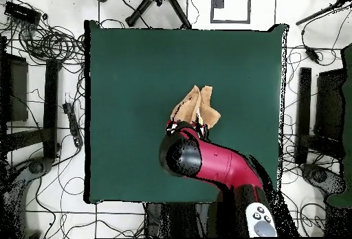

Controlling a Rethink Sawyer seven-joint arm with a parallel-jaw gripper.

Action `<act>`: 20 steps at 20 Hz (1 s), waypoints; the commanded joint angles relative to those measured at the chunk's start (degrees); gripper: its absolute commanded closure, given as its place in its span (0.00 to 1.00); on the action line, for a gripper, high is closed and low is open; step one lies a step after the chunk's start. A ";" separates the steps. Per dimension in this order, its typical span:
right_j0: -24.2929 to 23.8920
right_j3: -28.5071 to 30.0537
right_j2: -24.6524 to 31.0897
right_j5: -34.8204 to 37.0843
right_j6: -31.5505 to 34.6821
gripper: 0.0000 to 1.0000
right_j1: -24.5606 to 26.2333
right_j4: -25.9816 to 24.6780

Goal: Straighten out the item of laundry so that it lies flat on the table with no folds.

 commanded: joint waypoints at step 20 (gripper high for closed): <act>-0.71 0.73 2.42 -1.27 7.31 0.00 6.29 -4.78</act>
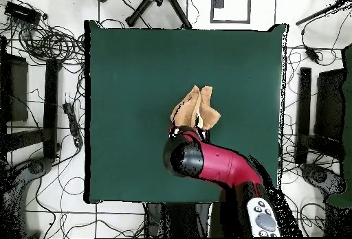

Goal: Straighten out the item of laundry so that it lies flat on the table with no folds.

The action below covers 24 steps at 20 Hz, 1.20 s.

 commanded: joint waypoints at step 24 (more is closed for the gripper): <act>0.26 1.15 2.86 -6.74 8.68 0.00 6.78 -2.03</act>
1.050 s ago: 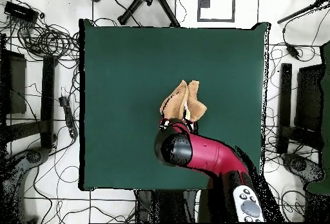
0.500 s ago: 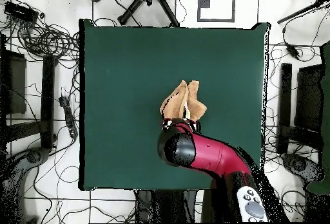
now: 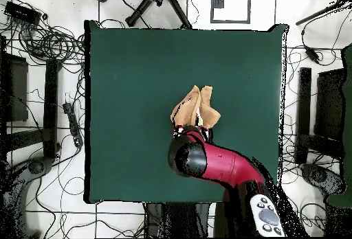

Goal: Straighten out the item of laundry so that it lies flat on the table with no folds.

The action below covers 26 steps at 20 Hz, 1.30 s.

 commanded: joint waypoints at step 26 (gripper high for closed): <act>1.21 0.74 3.44 1.42 6.07 1.00 1.51 -2.23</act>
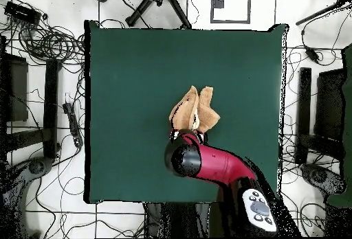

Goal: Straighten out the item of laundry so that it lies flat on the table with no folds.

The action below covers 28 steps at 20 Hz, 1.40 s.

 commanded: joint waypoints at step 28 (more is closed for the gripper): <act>1.75 5.92 2.97 10.92 7.29 1.00 -14.44 -2.87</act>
